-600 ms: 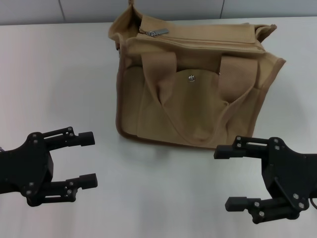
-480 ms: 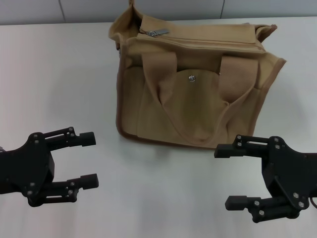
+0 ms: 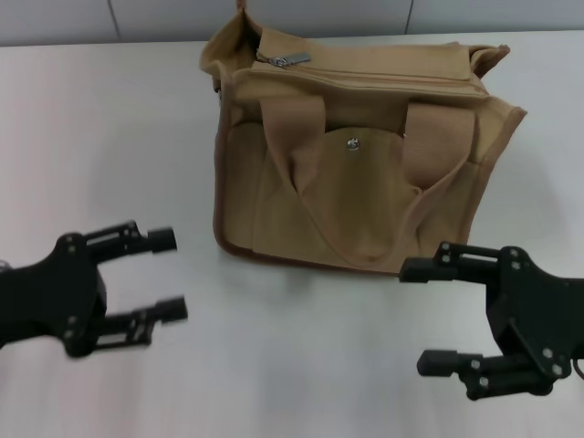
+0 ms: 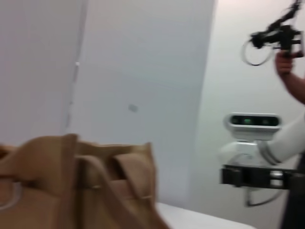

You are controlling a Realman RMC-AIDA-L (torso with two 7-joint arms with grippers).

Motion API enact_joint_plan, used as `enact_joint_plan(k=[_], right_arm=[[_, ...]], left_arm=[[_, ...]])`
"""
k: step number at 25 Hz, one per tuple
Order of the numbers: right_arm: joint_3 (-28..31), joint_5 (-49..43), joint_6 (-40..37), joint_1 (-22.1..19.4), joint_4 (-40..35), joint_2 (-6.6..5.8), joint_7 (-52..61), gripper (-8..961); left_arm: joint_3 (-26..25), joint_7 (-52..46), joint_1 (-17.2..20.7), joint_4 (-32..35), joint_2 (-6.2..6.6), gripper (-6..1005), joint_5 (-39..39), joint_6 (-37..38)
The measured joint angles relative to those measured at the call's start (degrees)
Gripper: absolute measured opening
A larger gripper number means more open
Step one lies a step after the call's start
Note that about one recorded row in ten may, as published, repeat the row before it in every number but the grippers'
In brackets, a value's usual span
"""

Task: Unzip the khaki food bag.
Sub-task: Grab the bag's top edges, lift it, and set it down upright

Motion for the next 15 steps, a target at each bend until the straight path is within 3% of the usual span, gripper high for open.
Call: enact_joint_plan(k=[1,3,4,5,6,10,15], right_arm=[[0.0,0.0,0.0,0.0,0.0,0.0,0.0,783],[0.78,0.04,0.02,-0.12,0.09,0.02,0.01,783],[0.78,0.04,0.02,-0.12,0.09,0.02,0.01,783],[0.9,0.04,0.1,-0.2,0.13,0.03,0.02,783],[0.9,0.04,0.1,-0.2,0.13,0.03,0.02,783],[0.91,0.04,0.69,-0.21,0.64,0.04,0.04,783],[0.9,0.04,1.09,-0.21,1.01,0.06,0.04,782]], left_arm=[[0.0,0.0,0.0,0.0,0.0,739,0.0,0.0],[-1.93,0.0,0.63,-0.02,-1.55,733,0.04,-6.05],[-1.93,0.0,0.63,-0.02,-1.55,730,0.04,-6.05],[-2.47,0.15,0.92,-0.04,-2.88,727,0.0,-10.55],[-2.47,0.15,0.92,-0.04,-2.88,724,0.0,-10.55],[-5.04,0.73,0.9,-0.4,-5.55,713,-0.19,-19.52],[-6.26,3.36,-2.78,-7.67,-5.91,698,-1.51,-25.42]])
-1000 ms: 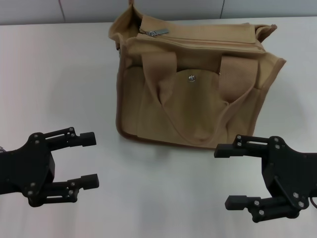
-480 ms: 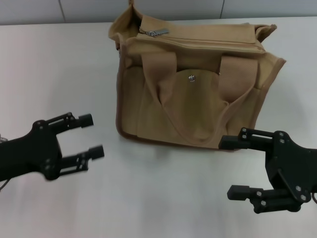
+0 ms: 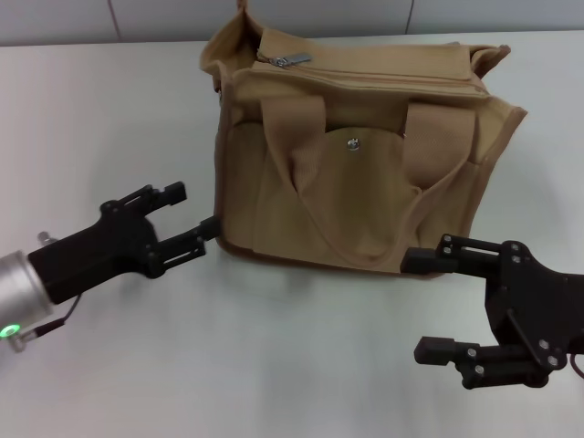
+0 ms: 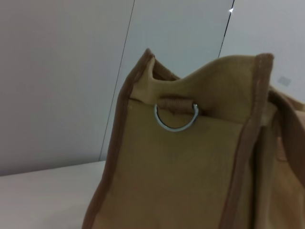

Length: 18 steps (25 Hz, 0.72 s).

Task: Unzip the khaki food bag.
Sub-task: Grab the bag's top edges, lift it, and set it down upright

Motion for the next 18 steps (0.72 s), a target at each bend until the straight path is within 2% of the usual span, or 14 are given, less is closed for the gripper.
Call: enact_joint_plan(k=[5,13,18], right_arm=[[-0.29,0.0,0.54,0.12,1.27,0.05,0.0,782],[-0.5,-0.08,1.82,0.02,2.64,0.15,-0.01,782],[-0.54,-0.13,1.83,0.01,2.7,0.15,-0.01,782]], left_arm=[[0.26,6.26,-3.99,-7.18,-0.31,684,-5.12,-4.86],[0.54,6.8,-4.76,-8.36,-0.36,661,-5.64,-5.5],[0.28,6.82,-4.68,-8.72,-0.24,470,-5.66,-5.41]])
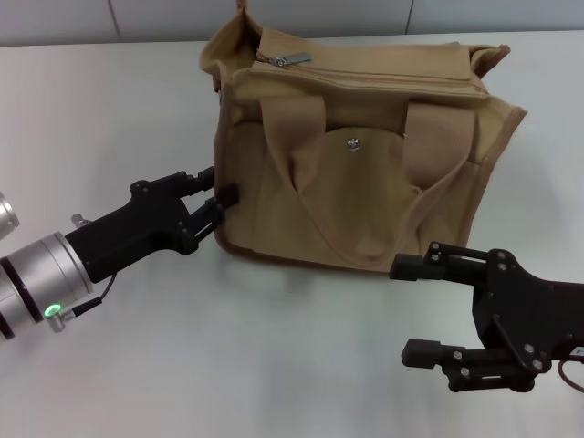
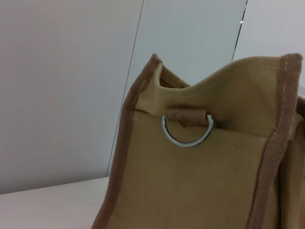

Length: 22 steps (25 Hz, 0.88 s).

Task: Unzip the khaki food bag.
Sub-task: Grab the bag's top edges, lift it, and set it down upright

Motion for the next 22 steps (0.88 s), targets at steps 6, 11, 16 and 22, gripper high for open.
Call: enact_joint_plan(k=[6,11,16,22], right_arm=[[-0.04,0.0,0.0,-0.01,0.05,0.0,0.0,782],[-0.05,0.0,0.0,0.0,0.05,-0.01,0.0,782],[0.39,0.02,-0.01,0.0,0.05,-0.01,0.0,783],[0.52,0.05,0.07,0.0,0.05,0.0,-0.01,783]], left_arm=[[-0.19,0.0,0.25,-0.03,-0.02,327,0.0,0.09],[-0.27,-0.42,0.23,-0.04,0.01,223,0.01,0.1],[-0.46,-0.47,0.22,0.32,0.14,58,0.02,1.1],[-3.45,-0.52,1.03,2.66,0.49,56,0.04,7.67]])
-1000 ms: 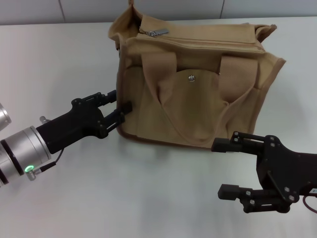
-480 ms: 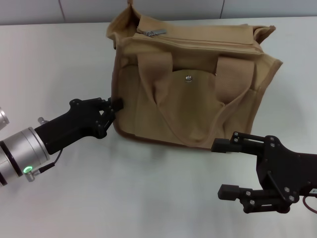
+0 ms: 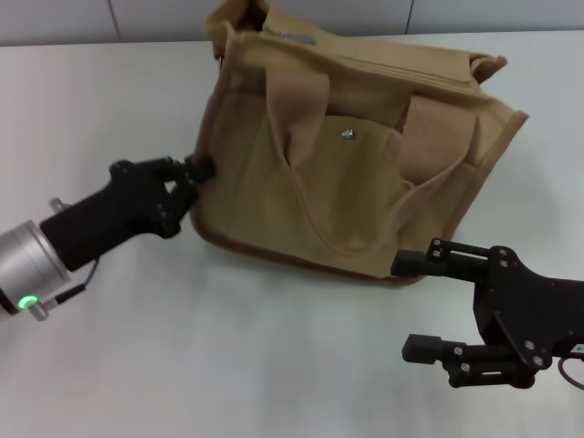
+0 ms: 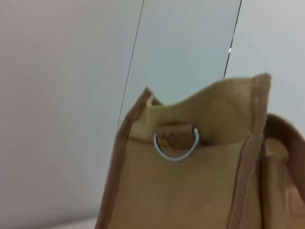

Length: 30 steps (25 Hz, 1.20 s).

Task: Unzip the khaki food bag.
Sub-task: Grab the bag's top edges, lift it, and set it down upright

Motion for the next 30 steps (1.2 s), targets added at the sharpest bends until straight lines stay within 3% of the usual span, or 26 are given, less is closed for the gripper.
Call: enact_joint_plan(k=[11,14,15,16,20,25,30], right_arm=[[4.4,0.77,1.33,-0.35,1.01,0.0,0.1,782],[10.2,0.77,1.58,-0.56,2.33,0.01,-0.1,782],[16.61,0.77,2.78,-0.61,4.79,0.06,-1.2,781],[16.61,0.77,2.78,-0.61,4.79,0.06,-1.2,781],[31.07,0.77,10.36,-0.36,12.89,0.13,-2.23,781],[34.26,0.77,16.11,0.72,16.1,0.18,-2.91,781],[34.71,0.77,16.41,1.74,16.05,0.07,-2.63,780]], left_arm=[[-6.56,0.77,-0.57,5.32,0.14,56,-0.06,4.13],[-6.55,0.85,-1.16,6.15,0.14,56,-1.17,4.59],[-6.49,0.95,-1.78,6.19,0.14,56,-2.5,4.94],[-6.49,0.95,-1.78,6.19,0.14,56,-2.5,4.94],[-6.47,3.14,-2.93,6.42,0.07,56,-3.63,5.61],[-5.92,6.7,-3.49,5.69,-0.02,56,-3.63,7.84],[-3.96,12.06,-3.39,3.07,-0.27,56,-3.6,10.81]])
